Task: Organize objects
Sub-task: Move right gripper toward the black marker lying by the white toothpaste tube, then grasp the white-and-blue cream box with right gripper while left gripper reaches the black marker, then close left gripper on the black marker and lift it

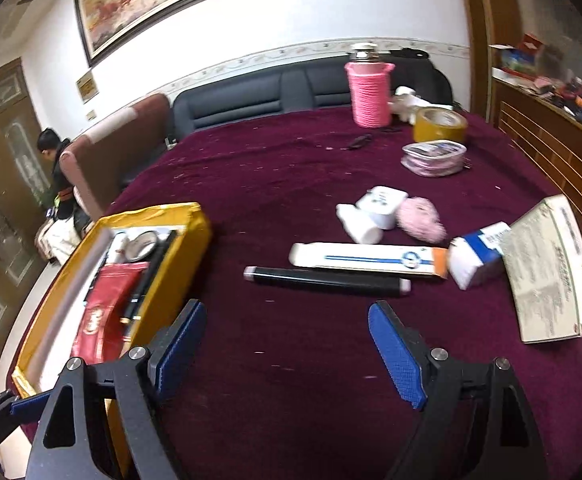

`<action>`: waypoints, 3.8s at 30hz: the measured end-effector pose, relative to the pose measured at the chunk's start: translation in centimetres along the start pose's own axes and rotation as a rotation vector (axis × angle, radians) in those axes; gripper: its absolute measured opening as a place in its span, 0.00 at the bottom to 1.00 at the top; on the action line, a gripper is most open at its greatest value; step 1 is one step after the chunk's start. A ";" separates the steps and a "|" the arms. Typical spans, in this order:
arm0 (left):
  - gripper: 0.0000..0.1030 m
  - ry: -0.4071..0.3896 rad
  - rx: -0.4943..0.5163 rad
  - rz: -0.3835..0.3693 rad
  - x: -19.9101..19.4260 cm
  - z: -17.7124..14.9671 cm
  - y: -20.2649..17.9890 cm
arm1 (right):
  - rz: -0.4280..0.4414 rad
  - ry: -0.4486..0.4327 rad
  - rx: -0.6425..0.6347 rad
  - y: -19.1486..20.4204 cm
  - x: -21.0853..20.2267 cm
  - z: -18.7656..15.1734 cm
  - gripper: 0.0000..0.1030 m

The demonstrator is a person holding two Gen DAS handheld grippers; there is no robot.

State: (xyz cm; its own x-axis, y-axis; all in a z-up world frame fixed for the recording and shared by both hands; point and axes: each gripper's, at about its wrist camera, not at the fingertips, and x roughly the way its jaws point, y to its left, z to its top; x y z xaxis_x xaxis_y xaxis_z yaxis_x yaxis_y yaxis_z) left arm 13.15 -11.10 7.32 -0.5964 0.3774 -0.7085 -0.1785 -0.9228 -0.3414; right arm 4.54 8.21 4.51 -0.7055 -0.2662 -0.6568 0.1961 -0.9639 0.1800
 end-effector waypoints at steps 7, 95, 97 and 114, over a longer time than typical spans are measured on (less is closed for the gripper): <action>0.84 0.017 0.054 -0.006 1.6 -0.6 -2.7 | -0.067 -0.047 0.024 -3.5 -0.3 -0.1 0.85; 0.83 0.104 0.127 0.148 11.6 4.2 -2.8 | 0.063 0.396 -0.075 -6.8 5.8 1.3 0.26; 0.81 0.117 0.136 0.190 13.1 4.5 -2.6 | 0.068 0.387 -0.073 -6.9 5.3 0.9 0.26; 0.14 0.111 0.098 0.241 12.3 3.6 -1.5 | 0.068 0.325 -0.074 -5.3 3.9 -0.6 0.26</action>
State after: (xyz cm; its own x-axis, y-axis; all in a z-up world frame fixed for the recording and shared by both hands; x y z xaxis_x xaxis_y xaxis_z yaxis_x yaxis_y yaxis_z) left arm 3.27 -5.38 1.36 -0.5421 0.1473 -0.8273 -0.1198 -0.9880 -0.0975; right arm 1.17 12.30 0.59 -0.4379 -0.3038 -0.8462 0.2927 -0.9381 0.1853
